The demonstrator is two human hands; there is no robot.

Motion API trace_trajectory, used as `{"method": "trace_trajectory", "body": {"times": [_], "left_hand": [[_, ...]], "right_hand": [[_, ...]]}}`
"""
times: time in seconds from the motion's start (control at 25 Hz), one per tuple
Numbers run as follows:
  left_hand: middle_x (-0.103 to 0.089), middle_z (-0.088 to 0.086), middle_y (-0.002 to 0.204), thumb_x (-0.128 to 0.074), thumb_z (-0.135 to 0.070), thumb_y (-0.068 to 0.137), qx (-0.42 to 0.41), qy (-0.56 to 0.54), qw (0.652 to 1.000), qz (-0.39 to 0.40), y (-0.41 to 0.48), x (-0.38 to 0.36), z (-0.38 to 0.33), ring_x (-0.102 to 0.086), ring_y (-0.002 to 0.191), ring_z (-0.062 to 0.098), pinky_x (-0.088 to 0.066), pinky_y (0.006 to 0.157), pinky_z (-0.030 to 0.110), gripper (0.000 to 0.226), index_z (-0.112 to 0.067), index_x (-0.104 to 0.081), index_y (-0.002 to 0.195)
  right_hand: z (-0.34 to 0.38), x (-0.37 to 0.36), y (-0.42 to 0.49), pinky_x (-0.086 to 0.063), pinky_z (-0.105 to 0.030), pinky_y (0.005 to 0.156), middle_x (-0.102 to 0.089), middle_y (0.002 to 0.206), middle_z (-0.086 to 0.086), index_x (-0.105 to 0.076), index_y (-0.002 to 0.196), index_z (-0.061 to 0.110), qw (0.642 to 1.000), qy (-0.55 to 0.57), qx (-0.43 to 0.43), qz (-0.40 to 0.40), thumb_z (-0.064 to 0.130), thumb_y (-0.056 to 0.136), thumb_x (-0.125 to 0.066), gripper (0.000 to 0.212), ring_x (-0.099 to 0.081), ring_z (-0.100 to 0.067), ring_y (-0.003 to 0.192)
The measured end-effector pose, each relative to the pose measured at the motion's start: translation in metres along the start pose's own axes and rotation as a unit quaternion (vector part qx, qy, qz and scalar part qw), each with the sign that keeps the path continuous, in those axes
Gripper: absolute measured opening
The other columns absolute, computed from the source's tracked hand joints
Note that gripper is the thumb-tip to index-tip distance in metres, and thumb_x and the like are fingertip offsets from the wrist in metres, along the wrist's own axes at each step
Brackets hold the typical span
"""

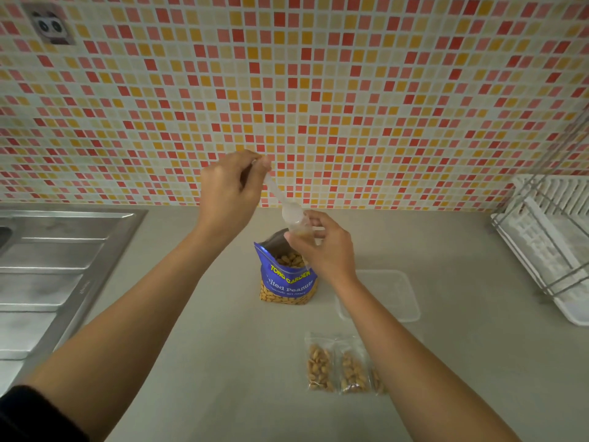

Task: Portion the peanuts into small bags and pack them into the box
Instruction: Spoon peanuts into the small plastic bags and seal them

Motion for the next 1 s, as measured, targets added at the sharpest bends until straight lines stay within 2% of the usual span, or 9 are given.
{"method": "trace_trajectory", "body": {"times": [0.16,0.28,0.44,0.52,0.6,0.68,0.76,0.88,1.0], "left_hand": [[-0.061,0.000,0.060,-0.049,-0.028,0.091,0.158,-0.111,0.977,-0.085,0.007,0.008,0.031,-0.058,0.056,0.013,-0.050,0.063,0.034,0.027,-0.012,-0.068,0.081],[-0.061,0.001,0.061,-0.050,-0.023,0.091,0.274,-0.099,0.956,0.023,-0.013,-0.017,0.060,-0.057,0.053,0.008,-0.054,0.072,0.037,0.024,-0.012,-0.068,0.080],[-0.064,0.005,0.069,-0.056,-0.027,0.088,0.323,-0.042,0.933,0.155,-0.049,-0.045,0.086,-0.059,0.068,0.019,-0.052,0.080,0.039,0.020,-0.012,-0.068,0.085],[-0.065,0.007,0.094,-0.057,-0.039,0.088,0.325,0.025,0.928,0.180,-0.057,-0.043,0.090,-0.060,0.088,0.022,-0.047,0.082,0.036,0.042,-0.007,-0.059,0.116],[-0.056,0.010,0.117,-0.054,-0.040,0.089,0.282,0.073,0.948,0.129,-0.066,-0.034,0.082,-0.058,0.096,0.023,-0.044,0.085,0.034,0.050,-0.008,-0.049,0.128],[-0.059,0.010,0.114,-0.054,-0.029,0.091,0.206,0.020,0.976,0.064,-0.085,-0.021,0.066,-0.058,0.085,0.019,-0.046,0.078,0.026,0.033,-0.010,-0.056,0.118],[-0.068,0.005,0.097,-0.060,-0.025,0.087,0.174,-0.061,0.974,0.128,-0.114,-0.016,0.053,-0.062,0.079,0.016,-0.049,0.071,0.021,0.019,-0.015,-0.065,0.103],[-0.071,-0.001,0.089,-0.071,-0.022,0.080,0.257,-0.200,0.901,0.285,-0.154,-0.022,0.040,-0.068,0.081,0.008,-0.053,0.077,0.018,0.020,-0.021,-0.066,0.099],[-0.070,0.001,0.078,-0.067,-0.012,0.082,0.343,-0.284,0.853,0.273,-0.180,-0.032,0.051,-0.066,0.073,0.009,-0.055,0.074,0.020,0.010,-0.019,-0.068,0.089]], "right_hand": [[-0.005,0.005,-0.007,-0.049,-0.023,0.078,-0.068,0.103,0.011,-0.060,0.109,0.027,1.000,0.020,0.004,-0.013,0.043,0.067,-0.077,0.048,-0.064,-0.006,0.089],[-0.008,0.017,-0.013,-0.046,-0.016,0.070,-0.070,0.084,0.009,-0.063,0.090,0.023,0.999,0.014,0.011,-0.032,0.044,0.065,-0.079,0.036,-0.063,-0.004,0.078],[-0.005,0.031,-0.020,-0.044,-0.018,0.053,-0.062,0.059,0.009,-0.060,0.067,0.020,0.999,0.005,0.016,-0.047,0.043,0.066,-0.080,0.030,-0.055,-0.002,0.053],[-0.004,0.034,-0.024,-0.045,-0.022,0.053,-0.060,0.056,0.008,-0.060,0.065,0.019,0.998,0.005,0.017,-0.054,0.043,0.066,-0.080,0.031,-0.054,-0.004,0.050],[-0.007,0.035,-0.030,-0.045,-0.023,0.055,-0.059,0.054,0.008,-0.059,0.064,0.019,0.998,0.007,0.014,-0.057,0.042,0.066,-0.080,0.030,-0.054,-0.006,0.050],[-0.011,0.032,-0.034,-0.047,-0.025,0.057,-0.060,0.054,0.007,-0.060,0.064,0.019,0.998,0.019,0.000,-0.053,0.041,0.066,-0.080,0.030,-0.054,-0.007,0.050],[-0.015,0.025,-0.041,-0.048,-0.025,0.058,-0.062,0.055,0.006,-0.060,0.063,0.019,0.998,0.035,-0.017,-0.043,0.040,0.065,-0.081,0.030,-0.054,-0.004,0.049],[-0.020,0.009,-0.055,-0.045,-0.018,0.055,-0.062,0.056,0.007,-0.059,0.063,0.020,0.996,0.076,-0.039,-0.014,0.037,0.064,-0.082,0.029,-0.052,0.002,0.046],[-0.037,-0.007,-0.069,-0.048,-0.021,0.062,-0.064,0.061,0.005,-0.060,0.069,0.023,0.992,0.091,-0.079,0.036,0.043,0.067,-0.079,0.028,-0.057,-0.004,0.054]]}}
Point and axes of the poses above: each hand's wrist, its own y-axis towards the middle knuckle, its own x-axis out of the back of the hand, z = x × y, the point moved 1 cm from there along y, towards the middle knuckle
